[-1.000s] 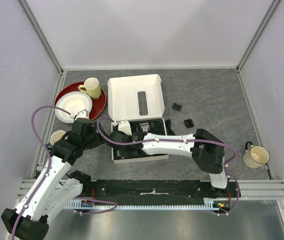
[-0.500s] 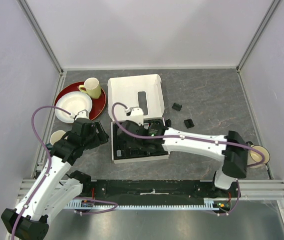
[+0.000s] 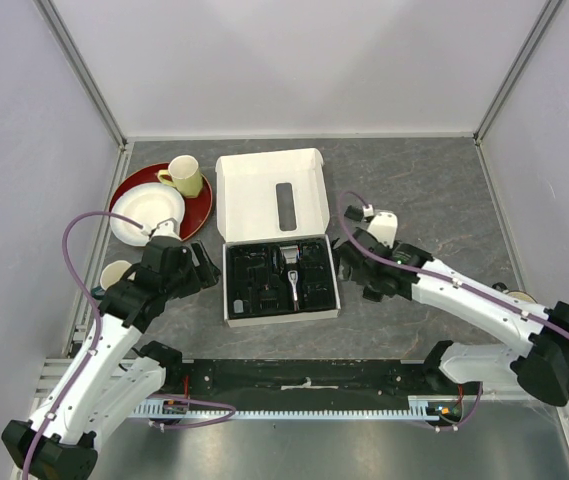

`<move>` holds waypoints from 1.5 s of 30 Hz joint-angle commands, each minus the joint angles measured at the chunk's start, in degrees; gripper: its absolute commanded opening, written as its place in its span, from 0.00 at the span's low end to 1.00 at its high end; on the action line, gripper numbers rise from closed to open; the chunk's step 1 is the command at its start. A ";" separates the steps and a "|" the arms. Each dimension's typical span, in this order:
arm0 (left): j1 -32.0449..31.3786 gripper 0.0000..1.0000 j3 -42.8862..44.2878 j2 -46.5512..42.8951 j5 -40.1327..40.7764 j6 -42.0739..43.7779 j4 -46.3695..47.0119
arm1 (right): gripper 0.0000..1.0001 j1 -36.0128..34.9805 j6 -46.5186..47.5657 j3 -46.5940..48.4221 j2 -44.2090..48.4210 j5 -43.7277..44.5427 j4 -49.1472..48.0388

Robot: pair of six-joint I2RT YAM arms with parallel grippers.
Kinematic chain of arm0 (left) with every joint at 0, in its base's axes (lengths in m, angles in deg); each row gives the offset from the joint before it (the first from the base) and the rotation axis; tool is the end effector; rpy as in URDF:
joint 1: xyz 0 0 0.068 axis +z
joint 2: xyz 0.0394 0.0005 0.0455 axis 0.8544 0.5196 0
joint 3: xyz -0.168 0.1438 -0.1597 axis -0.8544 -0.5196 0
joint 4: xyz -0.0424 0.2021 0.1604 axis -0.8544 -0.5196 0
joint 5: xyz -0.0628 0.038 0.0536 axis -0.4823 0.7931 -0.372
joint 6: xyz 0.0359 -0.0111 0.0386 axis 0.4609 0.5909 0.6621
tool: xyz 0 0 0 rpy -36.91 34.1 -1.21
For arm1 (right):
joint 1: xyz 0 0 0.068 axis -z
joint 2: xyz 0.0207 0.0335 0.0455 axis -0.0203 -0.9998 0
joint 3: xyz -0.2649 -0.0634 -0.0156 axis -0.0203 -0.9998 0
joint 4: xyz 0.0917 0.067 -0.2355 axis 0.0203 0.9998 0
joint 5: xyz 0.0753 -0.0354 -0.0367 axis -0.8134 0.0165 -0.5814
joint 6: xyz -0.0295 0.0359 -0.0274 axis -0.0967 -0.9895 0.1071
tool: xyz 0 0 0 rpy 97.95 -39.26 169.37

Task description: Sort the hair-cutting tools

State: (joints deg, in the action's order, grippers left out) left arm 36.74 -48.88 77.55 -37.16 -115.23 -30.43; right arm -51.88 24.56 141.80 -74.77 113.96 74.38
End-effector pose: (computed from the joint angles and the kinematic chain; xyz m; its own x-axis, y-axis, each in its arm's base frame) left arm 0.1322 -0.0484 0.2684 -0.6966 -0.3633 -0.6187 -0.1660 0.9205 -0.3536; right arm 0.1645 0.1718 0.2630 -0.7428 0.1346 -0.6558 0.1137 0.9907 0.0745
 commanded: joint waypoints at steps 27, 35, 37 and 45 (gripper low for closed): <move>-0.11 0.83 -0.48 -1.73 -4.34 4.34 4.21 | 0.91 16.88 -4.08 -9.82 -15.90 -9.55 -7.28; -0.11 0.83 -0.48 -1.82 -4.26 4.34 4.12 | 0.78 17.41 -7.51 -13.33 -15.02 -9.99 -9.56; -0.11 0.83 -0.48 -1.82 -4.26 4.34 4.21 | 0.76 17.76 -8.12 -14.30 -15.20 -10.17 -10.61; -0.11 0.83 -0.56 -2.08 -4.17 4.34 4.21 | 0.68 18.64 -8.30 -19.05 -14.94 -12.19 -14.40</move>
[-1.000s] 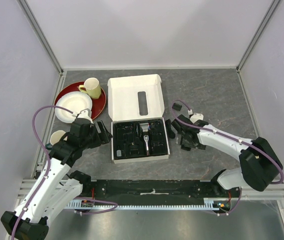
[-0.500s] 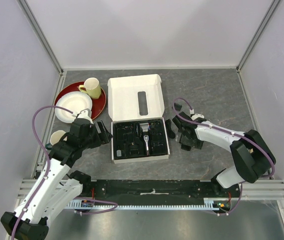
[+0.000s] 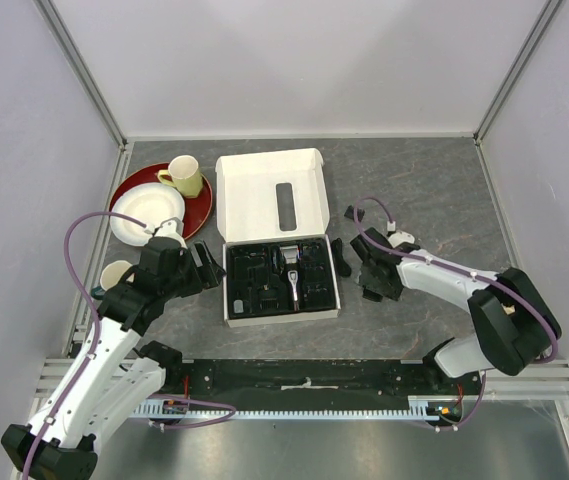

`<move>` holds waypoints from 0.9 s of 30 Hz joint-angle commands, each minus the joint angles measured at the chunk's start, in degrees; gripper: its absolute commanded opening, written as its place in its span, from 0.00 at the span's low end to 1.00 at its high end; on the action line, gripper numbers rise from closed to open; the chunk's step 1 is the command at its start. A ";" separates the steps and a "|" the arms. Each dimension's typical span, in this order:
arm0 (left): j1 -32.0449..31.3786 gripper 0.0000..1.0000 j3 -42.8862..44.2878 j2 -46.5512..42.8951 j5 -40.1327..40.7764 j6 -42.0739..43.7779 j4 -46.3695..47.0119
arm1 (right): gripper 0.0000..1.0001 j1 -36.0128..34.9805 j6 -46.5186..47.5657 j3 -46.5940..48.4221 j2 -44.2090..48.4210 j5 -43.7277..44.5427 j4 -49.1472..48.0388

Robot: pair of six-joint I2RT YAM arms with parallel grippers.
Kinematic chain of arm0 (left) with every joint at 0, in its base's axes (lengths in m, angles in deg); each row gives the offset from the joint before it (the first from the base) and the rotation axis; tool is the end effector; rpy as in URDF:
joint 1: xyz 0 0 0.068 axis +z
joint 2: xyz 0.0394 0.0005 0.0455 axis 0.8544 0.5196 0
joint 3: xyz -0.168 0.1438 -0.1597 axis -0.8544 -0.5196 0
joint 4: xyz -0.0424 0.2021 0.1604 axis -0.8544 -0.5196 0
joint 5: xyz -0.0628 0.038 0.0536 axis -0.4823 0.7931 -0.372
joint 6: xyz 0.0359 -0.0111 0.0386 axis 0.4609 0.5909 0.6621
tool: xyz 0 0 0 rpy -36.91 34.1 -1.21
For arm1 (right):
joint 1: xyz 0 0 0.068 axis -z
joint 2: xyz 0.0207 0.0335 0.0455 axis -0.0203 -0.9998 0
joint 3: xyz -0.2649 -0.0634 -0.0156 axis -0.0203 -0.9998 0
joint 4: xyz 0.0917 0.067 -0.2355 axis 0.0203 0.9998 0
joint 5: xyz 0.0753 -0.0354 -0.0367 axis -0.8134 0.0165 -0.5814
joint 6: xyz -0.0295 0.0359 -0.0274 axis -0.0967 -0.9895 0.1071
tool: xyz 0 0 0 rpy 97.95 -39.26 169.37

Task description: Sort the hair-cutting tools

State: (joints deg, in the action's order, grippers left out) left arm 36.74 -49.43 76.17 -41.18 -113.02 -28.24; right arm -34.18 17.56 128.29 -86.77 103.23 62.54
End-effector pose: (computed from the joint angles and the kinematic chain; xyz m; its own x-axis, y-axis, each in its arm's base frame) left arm 0.1305 -0.0504 0.2711 -0.6998 -0.3326 -0.6322 -0.0808 0.9161 -0.3926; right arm 0.2083 0.1204 0.1554 -0.8007 0.4227 -0.4245 0.4546 0.8902 0.0289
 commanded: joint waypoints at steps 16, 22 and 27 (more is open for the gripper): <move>-0.11 0.84 -0.02 -0.53 -0.24 2.13 2.02 | 0.38 0.94 3.52 1.21 6.55 1.61 3.76; -0.19 0.84 -0.02 -0.53 -0.32 2.05 2.11 | 0.38 0.32 8.44 9.12 10.94 -3.03 6.14; -0.10 0.84 -0.02 -0.44 -0.41 1.96 2.11 | 0.39 -0.56 9.33 11.59 10.69 -2.17 8.25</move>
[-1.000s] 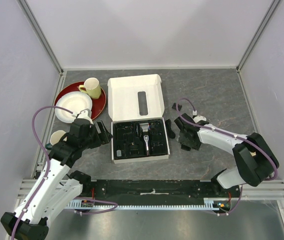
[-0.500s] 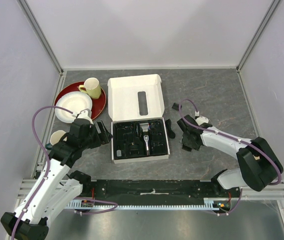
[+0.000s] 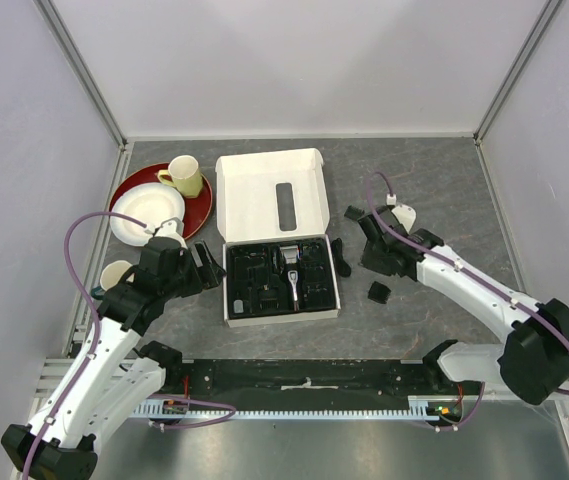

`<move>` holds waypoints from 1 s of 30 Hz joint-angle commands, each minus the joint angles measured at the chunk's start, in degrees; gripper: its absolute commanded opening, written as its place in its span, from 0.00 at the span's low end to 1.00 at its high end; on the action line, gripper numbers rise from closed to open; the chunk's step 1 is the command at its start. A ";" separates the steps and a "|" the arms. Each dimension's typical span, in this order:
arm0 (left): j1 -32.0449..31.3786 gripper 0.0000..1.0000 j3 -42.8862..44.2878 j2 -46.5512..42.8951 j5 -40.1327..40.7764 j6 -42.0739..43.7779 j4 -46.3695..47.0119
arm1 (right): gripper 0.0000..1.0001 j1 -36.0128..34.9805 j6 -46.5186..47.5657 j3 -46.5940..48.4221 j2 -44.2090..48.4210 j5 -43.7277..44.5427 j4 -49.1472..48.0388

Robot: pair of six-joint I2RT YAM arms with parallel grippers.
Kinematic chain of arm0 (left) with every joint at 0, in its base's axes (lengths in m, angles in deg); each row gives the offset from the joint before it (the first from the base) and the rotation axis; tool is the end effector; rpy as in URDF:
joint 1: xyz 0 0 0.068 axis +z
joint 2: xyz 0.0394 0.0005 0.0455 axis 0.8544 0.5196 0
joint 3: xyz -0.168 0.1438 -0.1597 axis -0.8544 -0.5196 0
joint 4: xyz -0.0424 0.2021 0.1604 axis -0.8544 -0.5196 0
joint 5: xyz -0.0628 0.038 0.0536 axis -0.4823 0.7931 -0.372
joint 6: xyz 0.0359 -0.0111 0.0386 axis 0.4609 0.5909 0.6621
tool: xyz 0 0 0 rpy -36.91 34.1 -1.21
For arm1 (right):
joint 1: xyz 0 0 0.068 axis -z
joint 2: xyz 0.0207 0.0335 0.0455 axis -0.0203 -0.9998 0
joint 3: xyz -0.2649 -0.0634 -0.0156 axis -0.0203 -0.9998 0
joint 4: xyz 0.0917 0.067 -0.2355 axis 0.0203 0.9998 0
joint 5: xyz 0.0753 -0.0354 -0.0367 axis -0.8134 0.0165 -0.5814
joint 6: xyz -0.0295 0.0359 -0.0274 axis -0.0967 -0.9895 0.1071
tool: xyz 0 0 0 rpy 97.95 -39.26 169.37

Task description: Sort the hair-cutting tools

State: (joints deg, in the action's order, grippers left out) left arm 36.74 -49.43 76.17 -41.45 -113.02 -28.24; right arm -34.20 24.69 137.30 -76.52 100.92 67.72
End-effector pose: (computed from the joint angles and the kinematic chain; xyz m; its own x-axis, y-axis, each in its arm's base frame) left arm 0.1304 -0.0506 0.2711 -0.7017 -0.3320 -0.6304 -0.0780 0.9153 -0.3952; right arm 0.2112 0.1240 0.2354 -0.7681 0.3750 -0.5190 0.3217 0.9268 0.1936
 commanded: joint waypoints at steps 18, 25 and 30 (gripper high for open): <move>-0.11 0.84 -0.11 -0.44 -0.41 2.05 2.11 | 0.82 0.78 2.47 -11.65 -5.53 1.65 -7.55; -0.11 0.84 -0.02 -0.18 -0.33 2.05 2.20 | 0.83 2.01 3.61 -13.14 -9.58 0.86 -10.28; -0.11 0.84 -0.11 -0.18 -0.24 2.13 2.11 | 0.69 2.63 3.35 -14.63 -10.73 -1.51 -11.42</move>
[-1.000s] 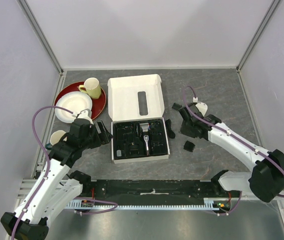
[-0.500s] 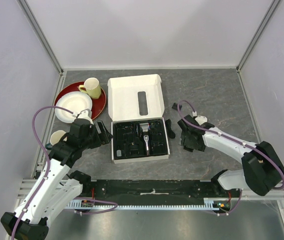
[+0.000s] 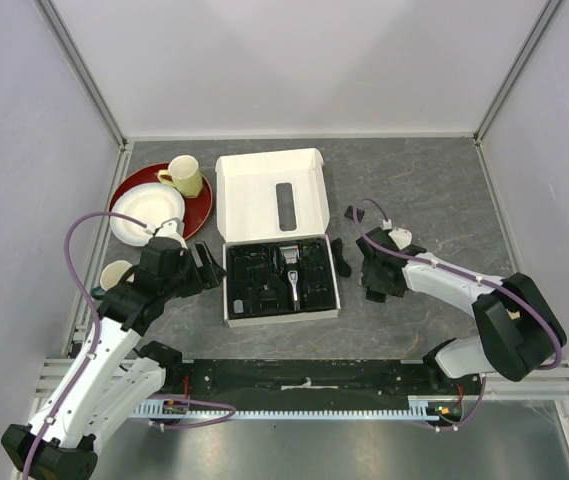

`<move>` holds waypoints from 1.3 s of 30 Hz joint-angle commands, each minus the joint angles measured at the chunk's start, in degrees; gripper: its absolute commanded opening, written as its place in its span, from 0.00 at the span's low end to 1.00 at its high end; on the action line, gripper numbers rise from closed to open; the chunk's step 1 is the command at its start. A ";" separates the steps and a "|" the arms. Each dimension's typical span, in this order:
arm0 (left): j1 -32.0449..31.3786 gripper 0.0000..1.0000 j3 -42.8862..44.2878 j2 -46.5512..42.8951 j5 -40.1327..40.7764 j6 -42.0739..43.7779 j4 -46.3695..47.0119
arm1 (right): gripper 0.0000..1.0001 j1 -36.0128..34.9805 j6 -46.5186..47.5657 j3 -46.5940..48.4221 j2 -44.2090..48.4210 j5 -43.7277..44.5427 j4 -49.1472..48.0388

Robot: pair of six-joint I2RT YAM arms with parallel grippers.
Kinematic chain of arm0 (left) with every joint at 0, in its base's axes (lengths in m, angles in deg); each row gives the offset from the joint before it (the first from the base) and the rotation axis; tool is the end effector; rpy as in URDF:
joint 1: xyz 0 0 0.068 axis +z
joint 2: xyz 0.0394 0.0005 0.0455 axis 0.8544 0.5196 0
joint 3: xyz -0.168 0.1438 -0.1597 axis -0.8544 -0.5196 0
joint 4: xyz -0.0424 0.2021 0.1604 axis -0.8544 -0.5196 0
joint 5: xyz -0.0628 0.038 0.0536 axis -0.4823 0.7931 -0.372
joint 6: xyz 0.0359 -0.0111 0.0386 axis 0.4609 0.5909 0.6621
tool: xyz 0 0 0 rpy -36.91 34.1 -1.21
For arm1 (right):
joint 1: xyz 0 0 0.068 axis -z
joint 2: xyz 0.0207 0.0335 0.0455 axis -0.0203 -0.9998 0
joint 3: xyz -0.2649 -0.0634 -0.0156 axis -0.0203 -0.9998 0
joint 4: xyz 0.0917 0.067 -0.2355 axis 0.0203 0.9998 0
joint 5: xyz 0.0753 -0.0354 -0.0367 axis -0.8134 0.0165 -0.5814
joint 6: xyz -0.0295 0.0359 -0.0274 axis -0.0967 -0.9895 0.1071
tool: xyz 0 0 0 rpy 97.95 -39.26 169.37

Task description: Sort the hair-cutting tools

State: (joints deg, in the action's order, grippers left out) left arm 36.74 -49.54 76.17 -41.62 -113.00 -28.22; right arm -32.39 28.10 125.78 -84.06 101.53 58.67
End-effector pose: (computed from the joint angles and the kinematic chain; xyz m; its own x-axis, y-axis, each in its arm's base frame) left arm 0.1304 -0.0507 0.2705 -0.7039 -0.3309 -0.6285 -0.0766 0.9151 -0.3960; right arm 0.2075 0.1123 0.1563 -0.8445 0.2991 -0.4442 0.3227 0.9462 0.0235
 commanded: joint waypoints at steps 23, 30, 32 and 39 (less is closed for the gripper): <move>-0.11 0.84 0.00 -0.35 -0.15 2.11 2.18 | 0.44 0.81 1.52 4.95 5.34 -3.01 4.91; -0.11 0.84 0.09 -0.35 -0.15 2.02 2.09 | 0.43 0.72 1.78 9.45 8.68 -5.55 8.25; -0.11 0.84 0.00 -0.44 -0.15 2.11 2.09 | 0.43 0.11 1.96 10.32 9.29 -5.82 8.52; -0.11 0.84 0.00 -0.70 -0.59 2.02 2.18 | 0.58 0.02 1.44 7.79 9.91 -0.91 9.84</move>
State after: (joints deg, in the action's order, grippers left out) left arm 36.74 -49.58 76.17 -41.62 -113.00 -28.22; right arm -32.19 29.98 134.45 -75.49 96.89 66.49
